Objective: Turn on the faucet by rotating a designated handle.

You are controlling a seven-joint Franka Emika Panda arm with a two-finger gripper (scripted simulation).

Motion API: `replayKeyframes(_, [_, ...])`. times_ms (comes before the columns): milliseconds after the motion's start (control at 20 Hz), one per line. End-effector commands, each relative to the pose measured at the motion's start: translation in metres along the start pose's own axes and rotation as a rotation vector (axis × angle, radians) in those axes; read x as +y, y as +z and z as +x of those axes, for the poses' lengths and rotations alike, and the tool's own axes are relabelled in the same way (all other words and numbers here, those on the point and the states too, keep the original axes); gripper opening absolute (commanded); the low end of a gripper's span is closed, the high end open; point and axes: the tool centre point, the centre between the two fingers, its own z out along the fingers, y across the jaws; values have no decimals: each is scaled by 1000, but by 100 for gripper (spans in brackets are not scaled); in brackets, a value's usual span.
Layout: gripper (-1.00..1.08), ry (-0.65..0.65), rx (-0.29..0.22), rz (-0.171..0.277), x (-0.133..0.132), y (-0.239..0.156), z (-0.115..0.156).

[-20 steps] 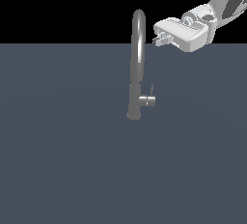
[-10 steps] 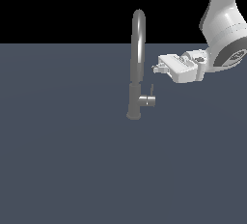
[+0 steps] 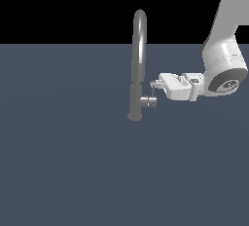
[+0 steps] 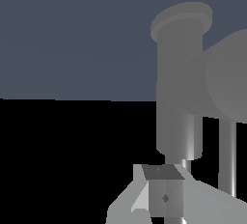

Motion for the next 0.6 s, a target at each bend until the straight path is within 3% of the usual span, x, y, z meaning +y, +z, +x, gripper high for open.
replayKeyframes(0, [-100,12,-12,13,0,1,5])
replayKeyframes(550, [-100,14,-14,14,11,2,2])
